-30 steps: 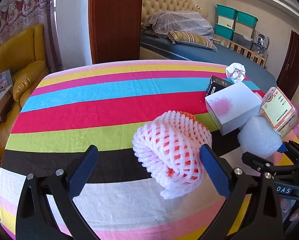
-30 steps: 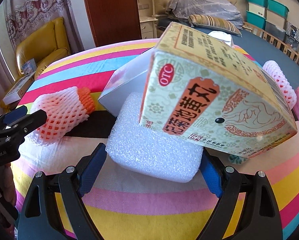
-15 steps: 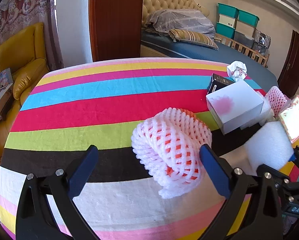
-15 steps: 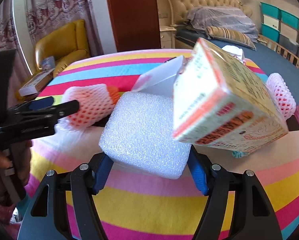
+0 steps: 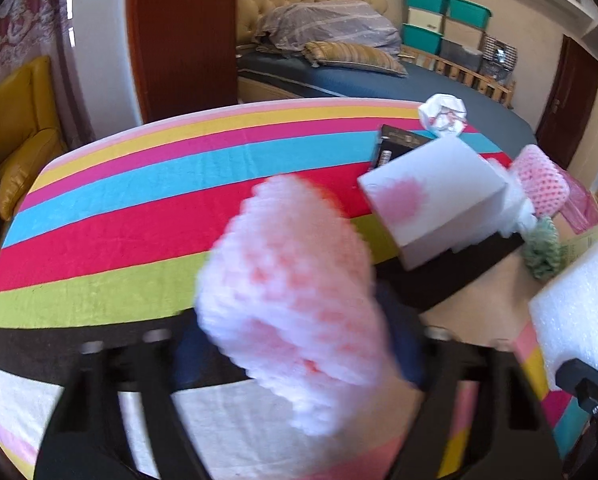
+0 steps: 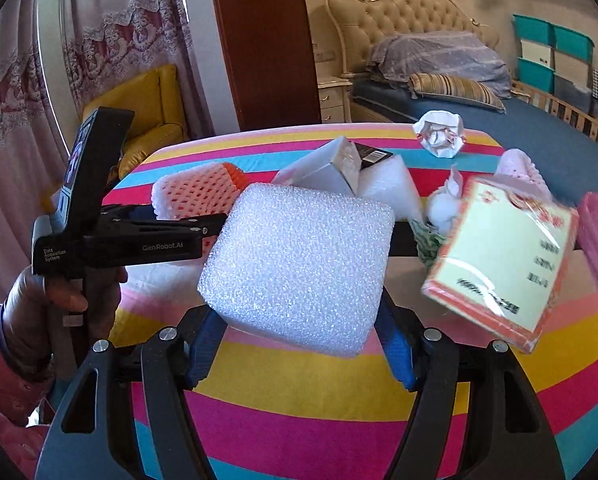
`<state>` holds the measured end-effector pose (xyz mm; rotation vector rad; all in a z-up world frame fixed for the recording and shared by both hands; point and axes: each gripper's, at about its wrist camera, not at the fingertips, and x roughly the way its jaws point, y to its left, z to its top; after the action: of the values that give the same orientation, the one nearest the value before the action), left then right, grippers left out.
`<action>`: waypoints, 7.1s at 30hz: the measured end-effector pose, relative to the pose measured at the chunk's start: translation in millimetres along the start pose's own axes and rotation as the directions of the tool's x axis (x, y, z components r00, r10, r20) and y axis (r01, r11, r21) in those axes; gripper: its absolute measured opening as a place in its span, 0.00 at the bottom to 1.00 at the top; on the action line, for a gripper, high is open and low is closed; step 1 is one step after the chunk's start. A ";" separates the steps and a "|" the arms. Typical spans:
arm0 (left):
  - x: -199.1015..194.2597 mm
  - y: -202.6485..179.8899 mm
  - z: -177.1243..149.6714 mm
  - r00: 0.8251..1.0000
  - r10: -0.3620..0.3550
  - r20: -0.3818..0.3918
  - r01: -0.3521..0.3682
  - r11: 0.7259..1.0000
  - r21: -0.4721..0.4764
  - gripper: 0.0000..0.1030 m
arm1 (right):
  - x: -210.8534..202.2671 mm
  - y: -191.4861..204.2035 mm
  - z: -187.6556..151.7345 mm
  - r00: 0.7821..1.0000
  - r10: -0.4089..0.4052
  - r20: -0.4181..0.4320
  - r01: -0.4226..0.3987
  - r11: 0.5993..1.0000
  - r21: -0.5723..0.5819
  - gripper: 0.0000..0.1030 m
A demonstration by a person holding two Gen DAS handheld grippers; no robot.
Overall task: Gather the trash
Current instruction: 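Grasp the pink foam fruit net with the left tool while the right tool holds a foam block, then carry the pink net and white foam block over the pink bin and open both tools, then move both tools back over the table toward the remaining trash, then grasp the white box with the left tool while the right tool grasps the medicine box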
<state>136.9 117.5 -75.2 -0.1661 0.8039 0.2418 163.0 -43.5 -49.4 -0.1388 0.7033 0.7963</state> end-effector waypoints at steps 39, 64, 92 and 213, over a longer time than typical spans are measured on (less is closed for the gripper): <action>-110.5 -107.9 7.4 0.891 -0.161 0.425 0.076 0.975 0.210 0.47 | -99.9 -74.2 11.4 0.907 -0.298 0.299 0.278 0.955 0.106 0.64; -71.4 -297.8 56.1 0.821 -0.505 0.268 0.337 0.806 0.486 0.48 | -151.7 -226.0 -22.4 0.766 -0.599 0.231 0.537 0.795 0.281 0.64; 61.5 -465.9 160.1 0.869 -0.494 0.041 0.428 0.790 0.438 0.57 | -96.5 -360.3 -13.7 0.782 -0.610 0.124 0.569 0.781 0.257 0.70; 7.9 -104.3 38.9 0.984 -0.089 0.153 0.099 0.993 -0.059 0.88 | -21.0 -143.8 -10.1 0.973 -0.198 0.122 0.185 0.977 0.110 0.57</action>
<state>197.9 27.8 -48.6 -0.2450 0.6375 0.1898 247.6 -161.2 -64.1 -0.0631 0.5920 0.5792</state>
